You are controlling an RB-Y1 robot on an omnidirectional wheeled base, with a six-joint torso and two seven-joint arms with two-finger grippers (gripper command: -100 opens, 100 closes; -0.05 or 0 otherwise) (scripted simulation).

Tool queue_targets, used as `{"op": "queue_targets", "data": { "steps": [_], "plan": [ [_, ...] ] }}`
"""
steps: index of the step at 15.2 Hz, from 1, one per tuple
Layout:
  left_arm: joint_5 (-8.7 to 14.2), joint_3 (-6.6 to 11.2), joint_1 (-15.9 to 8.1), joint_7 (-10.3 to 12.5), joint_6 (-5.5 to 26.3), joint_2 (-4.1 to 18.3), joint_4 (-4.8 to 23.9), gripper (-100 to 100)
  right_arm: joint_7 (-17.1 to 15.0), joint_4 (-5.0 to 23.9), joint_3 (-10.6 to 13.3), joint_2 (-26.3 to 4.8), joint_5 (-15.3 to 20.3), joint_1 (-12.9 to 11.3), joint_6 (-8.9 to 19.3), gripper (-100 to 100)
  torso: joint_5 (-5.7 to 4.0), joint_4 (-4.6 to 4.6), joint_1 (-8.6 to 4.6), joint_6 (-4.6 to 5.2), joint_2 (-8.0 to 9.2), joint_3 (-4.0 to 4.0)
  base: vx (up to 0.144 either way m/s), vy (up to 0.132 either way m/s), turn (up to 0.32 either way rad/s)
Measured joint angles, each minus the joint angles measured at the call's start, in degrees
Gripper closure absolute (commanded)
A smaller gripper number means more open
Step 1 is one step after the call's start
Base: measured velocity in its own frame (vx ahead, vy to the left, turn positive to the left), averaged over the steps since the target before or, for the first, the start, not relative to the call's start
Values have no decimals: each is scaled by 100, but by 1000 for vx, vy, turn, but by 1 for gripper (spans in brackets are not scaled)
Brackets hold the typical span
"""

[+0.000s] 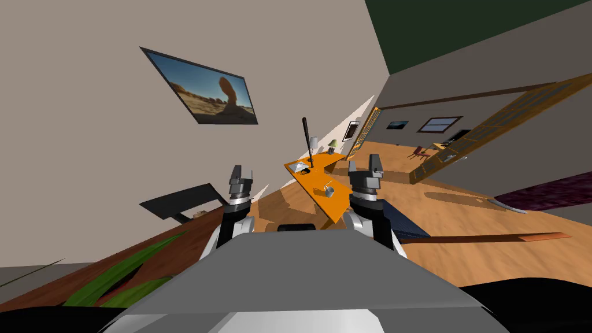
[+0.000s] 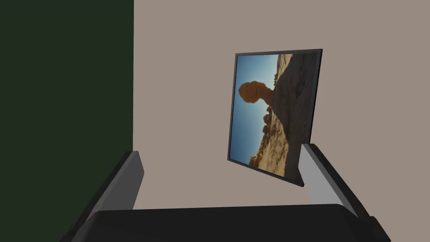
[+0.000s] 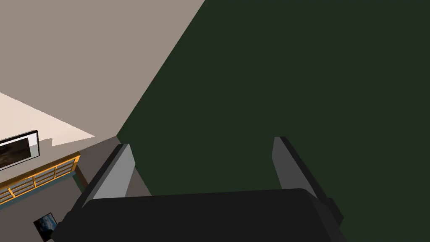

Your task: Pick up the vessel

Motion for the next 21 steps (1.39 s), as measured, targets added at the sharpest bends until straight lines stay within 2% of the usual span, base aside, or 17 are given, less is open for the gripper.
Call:
{"op": "queue_targets", "data": {
  "steps": [5, 10, 16, 18, 21],
  "plan": [
    [0, 0, 1, 0, 0, -1, 0, 0, -307, 429, -119, -484, -224, -109, 366, -100, 4, -5, 19, 0, -20, -11, 39, 51, -29],
    [0, 0, 1, 0, 0, 0, 0, 0, -607, 803, -192, -785, -430, -170, 737, -100, 4, -5, 17, 0, -23, -13, 45, 46, -29],
    [0, 0, 1, 0, 0, -1, 0, 0, -1094, 1376, -365, -1191, -776, -362, 1456, -100, 6, -6, 26, 0, -25, -15, 52, 64, -33],
    [0, 0, 1, 0, 0, -1, 0, 0, -1286, 1588, -414, -1329, -906, -364, 1652, -100, 5, -7, 25, 0, -31, -18, 63, 52, -23],
    [0, 0, 1, 0, 0, 0, 0, 0, -1504, 1934, -501, -1518, -1064, -489, 1915, -100, 4, -6, 17, 0, -26, -15, 43, 44, -23]
  ]
}}
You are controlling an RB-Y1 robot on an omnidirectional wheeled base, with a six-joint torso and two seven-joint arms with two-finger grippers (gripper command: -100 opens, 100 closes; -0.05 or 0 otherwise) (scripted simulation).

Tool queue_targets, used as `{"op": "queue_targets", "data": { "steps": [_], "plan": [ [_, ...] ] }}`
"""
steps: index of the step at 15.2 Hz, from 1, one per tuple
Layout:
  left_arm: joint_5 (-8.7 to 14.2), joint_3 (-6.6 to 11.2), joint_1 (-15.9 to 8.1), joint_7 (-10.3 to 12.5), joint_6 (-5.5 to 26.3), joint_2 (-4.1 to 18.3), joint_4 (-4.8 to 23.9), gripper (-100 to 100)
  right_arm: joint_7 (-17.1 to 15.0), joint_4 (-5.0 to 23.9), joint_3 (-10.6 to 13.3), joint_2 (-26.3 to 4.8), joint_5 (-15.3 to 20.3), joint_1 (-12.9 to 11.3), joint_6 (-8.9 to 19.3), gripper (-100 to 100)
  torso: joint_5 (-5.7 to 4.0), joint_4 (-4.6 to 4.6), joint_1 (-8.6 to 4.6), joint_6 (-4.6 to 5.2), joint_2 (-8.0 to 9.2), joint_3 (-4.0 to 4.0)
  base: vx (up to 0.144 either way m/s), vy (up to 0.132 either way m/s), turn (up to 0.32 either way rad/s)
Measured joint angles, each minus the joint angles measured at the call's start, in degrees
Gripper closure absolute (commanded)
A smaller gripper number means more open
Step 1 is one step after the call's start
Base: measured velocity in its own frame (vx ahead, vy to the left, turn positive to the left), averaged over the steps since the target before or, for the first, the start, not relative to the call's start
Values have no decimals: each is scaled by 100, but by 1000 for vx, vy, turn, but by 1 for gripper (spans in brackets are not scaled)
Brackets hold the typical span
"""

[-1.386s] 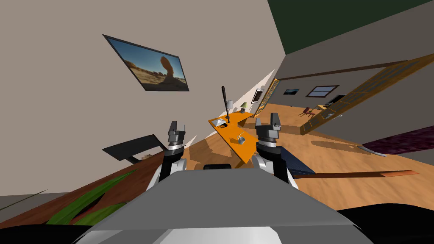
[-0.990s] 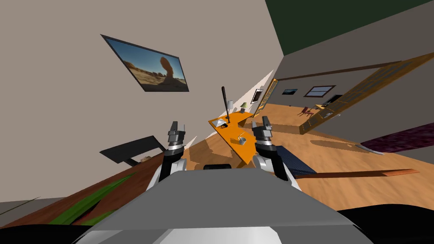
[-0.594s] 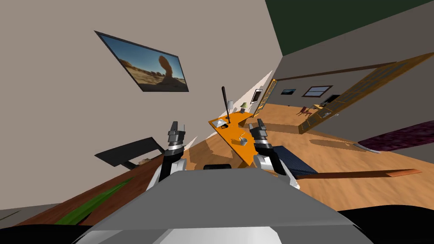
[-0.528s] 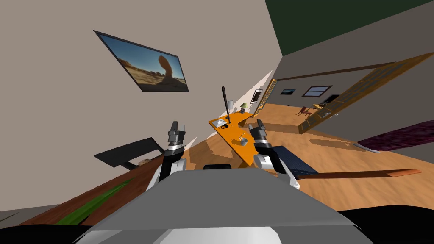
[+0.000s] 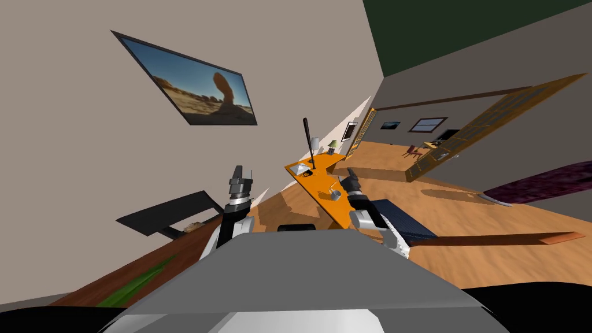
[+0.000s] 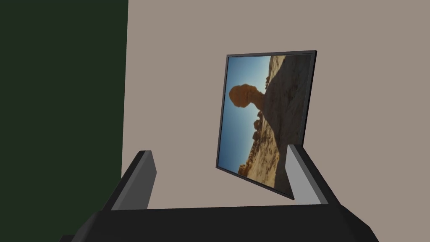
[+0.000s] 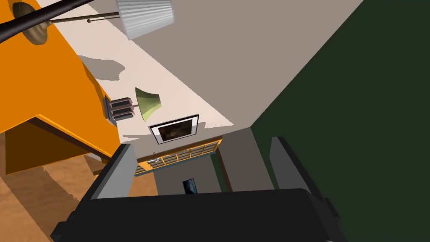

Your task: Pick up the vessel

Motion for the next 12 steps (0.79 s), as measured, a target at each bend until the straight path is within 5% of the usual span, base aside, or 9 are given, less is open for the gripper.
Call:
{"op": "queue_targets", "data": {
  "steps": [12],
  "plan": [
    [0, 0, 0, 0, 0, 0, 0, 0, -856, 1000, -271, -553, -598, -223, 1155, -100, 1, 0, 5, 0, 0, 1, 49, 51, -27]
  ]
}}
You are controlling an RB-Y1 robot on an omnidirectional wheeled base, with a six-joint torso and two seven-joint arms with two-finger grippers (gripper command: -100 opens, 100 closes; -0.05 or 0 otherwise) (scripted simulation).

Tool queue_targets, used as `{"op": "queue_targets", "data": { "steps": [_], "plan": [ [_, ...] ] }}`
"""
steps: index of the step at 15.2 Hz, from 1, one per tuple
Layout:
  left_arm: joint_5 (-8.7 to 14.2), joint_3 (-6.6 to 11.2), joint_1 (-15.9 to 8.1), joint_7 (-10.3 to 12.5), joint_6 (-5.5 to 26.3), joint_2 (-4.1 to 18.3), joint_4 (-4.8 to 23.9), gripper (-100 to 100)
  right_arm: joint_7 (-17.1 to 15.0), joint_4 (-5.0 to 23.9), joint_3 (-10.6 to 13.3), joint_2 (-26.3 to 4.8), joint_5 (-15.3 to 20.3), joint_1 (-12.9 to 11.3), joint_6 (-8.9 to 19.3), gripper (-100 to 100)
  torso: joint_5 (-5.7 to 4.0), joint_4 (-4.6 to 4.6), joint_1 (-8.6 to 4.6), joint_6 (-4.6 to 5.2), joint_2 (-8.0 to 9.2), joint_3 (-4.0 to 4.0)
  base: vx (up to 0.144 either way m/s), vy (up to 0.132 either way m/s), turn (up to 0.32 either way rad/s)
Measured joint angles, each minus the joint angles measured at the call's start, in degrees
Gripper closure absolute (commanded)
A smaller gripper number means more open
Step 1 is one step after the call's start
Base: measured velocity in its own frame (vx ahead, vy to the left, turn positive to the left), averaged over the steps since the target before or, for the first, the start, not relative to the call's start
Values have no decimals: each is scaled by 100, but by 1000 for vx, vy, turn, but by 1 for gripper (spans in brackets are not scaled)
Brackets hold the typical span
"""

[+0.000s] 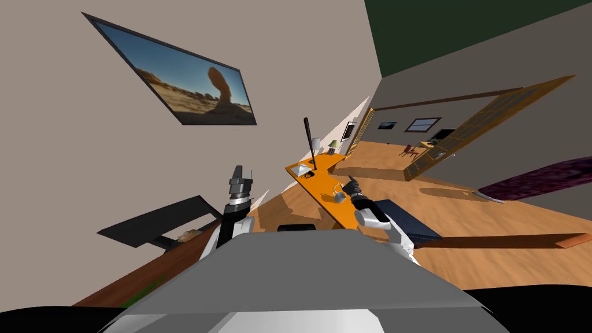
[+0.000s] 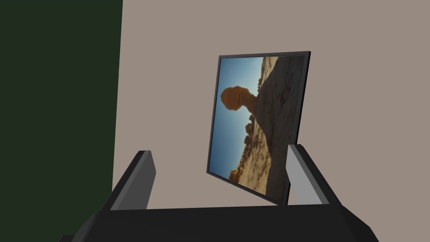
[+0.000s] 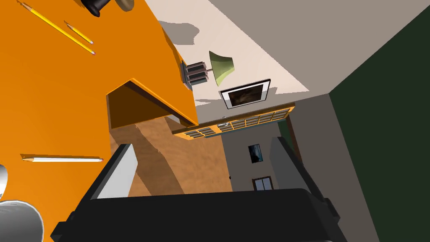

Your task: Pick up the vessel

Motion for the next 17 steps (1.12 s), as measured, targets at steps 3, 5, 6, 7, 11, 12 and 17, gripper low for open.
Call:
{"op": "queue_targets", "data": {
  "steps": [3, 5, 6, 7, 11, 12, 17],
  "plan": [
    [0, 0, 0, 0, 0, 0, 0, 0, -249, 346, -80, -186, -178, -119, 271, -100, 0, -1, 0, 0, -2, -1, 54, 56, -27],
    [0, 0, 0, 0, 0, 0, 0, 0, -388, 611, -115, -285, -277, -231, 459, -100, -1, -1, -5, 0, -4, -2, 62, 52, -33],
    [0, 0, 0, 0, 0, 0, 0, 0, -483, 678, -161, -337, -340, -247, 592, -100, 0, -1, -3, 0, -4, -2, 45, 46, -12],
    [0, 0, 0, 0, 0, 0, 0, 0, -545, 686, -190, -366, -378, -221, 716, -100, 0, 0, -4, 0, 0, 0, 73, 47, -35],
    [0, 0, 0, 0, 0, 0, 0, 0, -885, 1177, -288, -604, -632, -365, 1126, -100, 0, -1, 1, -1, -5, -3, 64, 63, -25],
    [0, 0, 0, 0, 0, 0, 0, 0, -978, 1252, -330, -653, -694, -369, 1257, -100, 2, -1, 4, 1, -6, -3, 53, 52, -21],
    [0, 0, 0, 0, 0, 0, 0, 0, -1371, 1677, -461, -890, -985, -447, 1784, -100, 0, 0, -5, 0, -3, -2, 64, 51, -28]
  ]
}}
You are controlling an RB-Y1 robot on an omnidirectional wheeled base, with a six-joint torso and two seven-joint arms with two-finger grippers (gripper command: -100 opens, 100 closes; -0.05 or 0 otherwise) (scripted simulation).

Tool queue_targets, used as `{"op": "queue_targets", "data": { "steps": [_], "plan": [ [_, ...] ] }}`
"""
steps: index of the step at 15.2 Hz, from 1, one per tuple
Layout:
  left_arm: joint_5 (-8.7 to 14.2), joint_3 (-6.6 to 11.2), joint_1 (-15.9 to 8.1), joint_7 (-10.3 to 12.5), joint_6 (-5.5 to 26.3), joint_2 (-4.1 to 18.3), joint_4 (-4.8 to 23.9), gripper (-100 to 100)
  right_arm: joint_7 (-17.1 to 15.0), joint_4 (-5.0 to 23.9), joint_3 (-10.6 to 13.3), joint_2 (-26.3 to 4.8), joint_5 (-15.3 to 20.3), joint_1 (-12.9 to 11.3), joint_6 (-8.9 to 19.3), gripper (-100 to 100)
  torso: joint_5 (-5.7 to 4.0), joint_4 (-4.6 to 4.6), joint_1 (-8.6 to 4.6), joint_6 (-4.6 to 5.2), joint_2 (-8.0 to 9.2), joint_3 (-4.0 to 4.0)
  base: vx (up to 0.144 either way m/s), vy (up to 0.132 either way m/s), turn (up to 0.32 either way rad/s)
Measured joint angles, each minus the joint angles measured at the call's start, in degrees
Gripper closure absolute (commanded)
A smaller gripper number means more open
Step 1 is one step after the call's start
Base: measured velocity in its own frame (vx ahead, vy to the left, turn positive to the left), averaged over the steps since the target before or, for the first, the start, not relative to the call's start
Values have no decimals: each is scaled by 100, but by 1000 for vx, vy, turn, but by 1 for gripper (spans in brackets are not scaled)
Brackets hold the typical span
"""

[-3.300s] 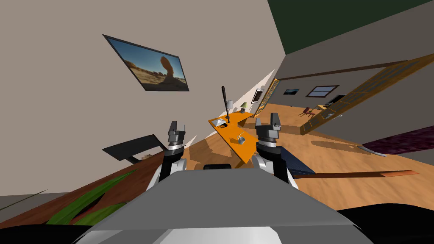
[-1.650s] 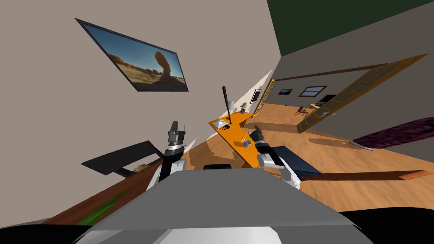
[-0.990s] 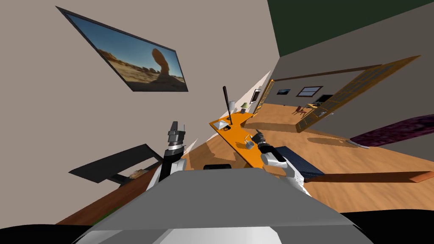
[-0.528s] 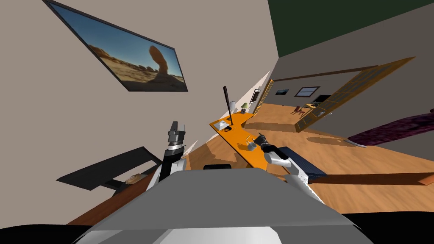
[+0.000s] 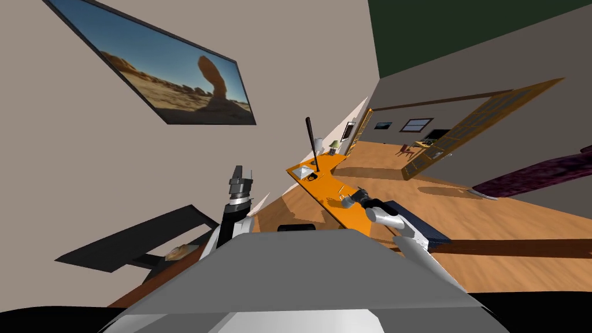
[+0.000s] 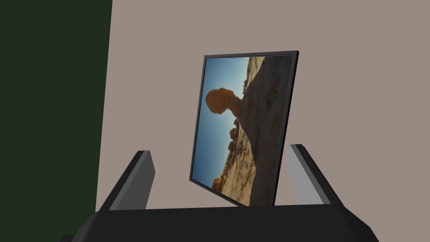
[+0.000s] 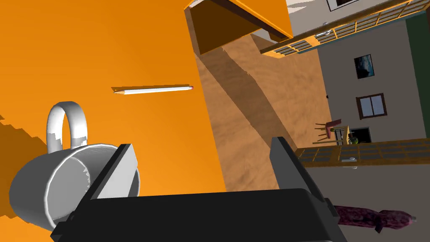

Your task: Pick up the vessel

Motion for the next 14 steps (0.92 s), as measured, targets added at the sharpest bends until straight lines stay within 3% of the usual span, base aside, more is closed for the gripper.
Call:
{"op": "queue_targets", "data": {
  "steps": [4, 6, 14],
  "plan": [
    [0, 0, 0, 0, 0, 0, 0, 0, -327, 553, -80, -203, -232, -206, 403, -100, -1, -1, 2, 0, -3, -2, 60, 49, -18],
    [0, 0, 0, 0, 0, 0, 0, 0, -491, 658, -164, -258, -298, -212, 642, -100, -1, -1, 1, 0, -5, -2, 86, 57, -31],
    [0, 0, 0, 0, 0, 0, 0, 0, -1116, 1521, -343, -645, -754, -469, 1480, -100, -1, -1, -1, 0, -1, -1, 66, 48, -18]
  ]
}}
